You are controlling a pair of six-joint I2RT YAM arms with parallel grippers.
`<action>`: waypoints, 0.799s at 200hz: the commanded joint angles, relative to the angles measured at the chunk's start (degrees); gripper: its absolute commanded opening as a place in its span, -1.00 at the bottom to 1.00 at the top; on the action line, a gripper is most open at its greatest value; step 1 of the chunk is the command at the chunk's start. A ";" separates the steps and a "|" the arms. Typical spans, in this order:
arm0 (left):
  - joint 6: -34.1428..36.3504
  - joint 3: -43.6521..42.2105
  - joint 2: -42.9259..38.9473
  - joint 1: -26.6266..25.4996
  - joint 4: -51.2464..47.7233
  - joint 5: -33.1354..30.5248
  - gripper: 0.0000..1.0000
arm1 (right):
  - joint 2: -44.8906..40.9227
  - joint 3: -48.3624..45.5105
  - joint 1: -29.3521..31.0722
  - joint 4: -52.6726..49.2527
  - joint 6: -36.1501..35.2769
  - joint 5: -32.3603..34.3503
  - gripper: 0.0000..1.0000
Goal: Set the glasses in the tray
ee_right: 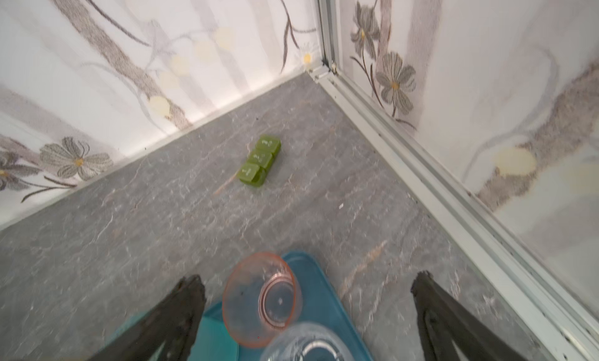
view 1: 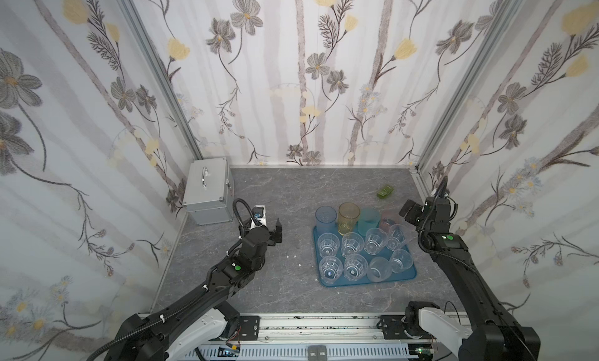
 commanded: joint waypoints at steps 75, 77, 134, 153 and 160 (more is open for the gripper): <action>1.38 -13.91 13.08 17.11 41.35 -12.13 1.00 | 5.63 -19.97 1.33 47.31 -9.12 7.94 0.99; 1.37 -13.97 13.50 17.38 41.93 -11.46 1.00 | 5.90 -20.03 1.37 47.63 -9.35 7.81 0.99; 4.16 -12.26 23.36 20.26 48.87 -0.68 1.00 | 12.43 -21.82 1.27 57.10 -11.38 6.37 0.99; 4.75 -11.62 24.81 21.38 49.92 2.44 1.00 | 12.27 -22.70 1.48 58.56 -11.87 5.68 0.99; 4.70 -11.47 25.12 21.81 50.03 3.71 1.00 | 11.97 -23.68 1.43 60.07 -12.10 5.23 0.99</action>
